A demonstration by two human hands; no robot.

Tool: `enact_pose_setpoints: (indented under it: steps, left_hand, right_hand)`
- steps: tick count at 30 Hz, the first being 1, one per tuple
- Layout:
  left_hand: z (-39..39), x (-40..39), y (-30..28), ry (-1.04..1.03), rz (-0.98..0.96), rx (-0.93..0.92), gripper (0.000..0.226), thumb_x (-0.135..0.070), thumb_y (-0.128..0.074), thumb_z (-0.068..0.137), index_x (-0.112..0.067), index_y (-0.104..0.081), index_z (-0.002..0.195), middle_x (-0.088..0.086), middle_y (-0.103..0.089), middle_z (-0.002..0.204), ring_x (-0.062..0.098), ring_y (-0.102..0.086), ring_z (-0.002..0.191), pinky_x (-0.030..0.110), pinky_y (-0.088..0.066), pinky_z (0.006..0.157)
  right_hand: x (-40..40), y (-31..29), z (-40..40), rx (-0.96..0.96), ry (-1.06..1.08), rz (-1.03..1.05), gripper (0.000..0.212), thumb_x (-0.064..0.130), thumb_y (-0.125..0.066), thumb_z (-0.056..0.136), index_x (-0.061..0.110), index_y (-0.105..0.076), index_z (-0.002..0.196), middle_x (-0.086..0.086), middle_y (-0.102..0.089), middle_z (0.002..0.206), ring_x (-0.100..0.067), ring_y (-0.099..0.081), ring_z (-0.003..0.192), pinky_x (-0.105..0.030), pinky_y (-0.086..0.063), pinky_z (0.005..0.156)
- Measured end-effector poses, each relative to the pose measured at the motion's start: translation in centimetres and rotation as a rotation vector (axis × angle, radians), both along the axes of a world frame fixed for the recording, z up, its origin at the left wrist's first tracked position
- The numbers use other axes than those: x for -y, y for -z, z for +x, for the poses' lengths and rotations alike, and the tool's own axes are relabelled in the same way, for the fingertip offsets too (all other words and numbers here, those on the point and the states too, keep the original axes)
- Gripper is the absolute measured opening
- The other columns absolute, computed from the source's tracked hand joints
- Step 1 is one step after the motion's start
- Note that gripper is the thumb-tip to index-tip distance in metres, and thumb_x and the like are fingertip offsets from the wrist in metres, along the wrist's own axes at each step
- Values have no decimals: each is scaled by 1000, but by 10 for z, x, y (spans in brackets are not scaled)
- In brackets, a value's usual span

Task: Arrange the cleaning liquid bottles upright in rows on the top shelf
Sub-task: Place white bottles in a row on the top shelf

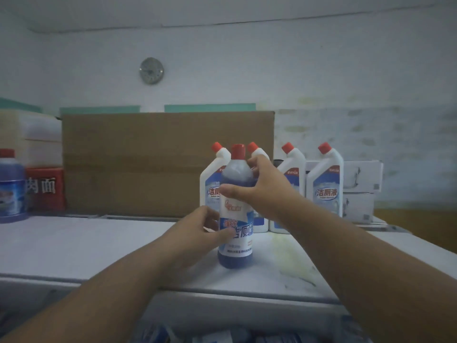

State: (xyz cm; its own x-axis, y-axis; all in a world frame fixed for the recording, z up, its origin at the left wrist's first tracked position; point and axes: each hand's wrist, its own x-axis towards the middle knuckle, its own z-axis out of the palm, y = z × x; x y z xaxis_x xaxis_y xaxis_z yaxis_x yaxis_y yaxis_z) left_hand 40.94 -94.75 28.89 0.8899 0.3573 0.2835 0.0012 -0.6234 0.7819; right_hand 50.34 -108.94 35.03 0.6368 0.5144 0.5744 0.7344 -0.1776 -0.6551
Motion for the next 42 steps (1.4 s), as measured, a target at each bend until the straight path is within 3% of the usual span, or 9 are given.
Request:
enact_pose_setpoints:
  steps: [2, 6, 10, 13, 16, 21, 27, 36, 42]
  left_hand:
    - [6, -4, 3, 97, -30, -9, 40, -46, -79, 80, -39, -56, 112, -16, -68, 109, 5, -67, 96, 39, -57, 89]
    - [12, -7, 11, 192, -31, -1, 49, -41, -83, 77, -41, -51, 114, -17, -67, 112, 6, -67, 98, 35, -59, 88]
    - [11, -11, 14, 261, -90, 14, 41, -37, -78, 82, -44, -48, 110, -21, -64, 112, 3, -65, 98, 26, -56, 82]
    - [9, -10, 15, 255, -63, 42, 42, -37, -75, 85, -42, -45, 114, -22, -62, 112, 0, -62, 99, 28, -53, 88]
    - [8, -8, 13, 205, -4, 48, 44, -34, -72, 87, -39, -41, 117, -22, -59, 110, 3, -61, 102, 34, -52, 95]
    - [-21, -23, -2, 128, 71, 31, 49, -45, -71, 85, -35, -41, 121, -24, -58, 106, -5, -59, 93, 27, -54, 83]
    - [-84, -91, -8, -4, 221, -92, 67, -69, -62, 78, -34, -42, 131, -18, -59, 114, 3, -62, 98, 37, -54, 91]
    - [-190, -231, -17, -51, 303, -123, 52, -66, -61, 83, -40, -45, 125, -18, -59, 117, 3, -60, 102, 39, -55, 93]
    - [-249, -338, -9, -122, 376, -124, 42, -57, -58, 90, -37, -45, 124, -18, -60, 111, 3, -61, 95, 30, -56, 83]
  right_hand:
    - [-3, 4, -2, -40, 31, 33, 62, 49, -83, 72, 30, -44, 116, 14, -60, 100, -4, -64, 84, -23, -59, 68]
    - [-12, 9, -5, -49, 105, 53, 60, 47, -85, 71, 28, -46, 113, 8, -63, 105, -10, -66, 92, -34, -62, 78]
    - [-18, 13, 1, -240, -40, 110, 56, 35, -86, 74, 31, -48, 115, 4, -66, 110, -18, -69, 100, -46, -60, 87]
    - [-27, 19, 4, -321, -84, 165, 68, 36, -89, 66, 27, -54, 123, -3, -71, 111, -27, -71, 101, -53, -59, 85]
    - [-37, 22, 4, -300, -64, 233, 60, 30, -89, 68, 25, -57, 118, -3, -72, 106, -26, -72, 96, -52, -60, 81]
    - [-57, 14, -13, -261, -63, 273, 58, 33, -87, 72, 27, -53, 119, -2, -68, 105, -23, -70, 95, -50, -60, 82]
    - [-106, -6, -71, -209, -173, 259, 58, 32, -86, 74, 24, -51, 120, -5, -69, 102, -25, -72, 89, -49, -61, 81]
    - [-253, -9, -162, -189, -279, 263, 59, 31, -85, 74, 22, -51, 122, -8, -68, 104, -28, -72, 91, -53, -60, 82]
    - [-370, -2, -217, -220, -320, 263, 56, 30, -84, 77, 22, -51, 121, -6, -69, 102, -25, -73, 88, -51, -61, 79]
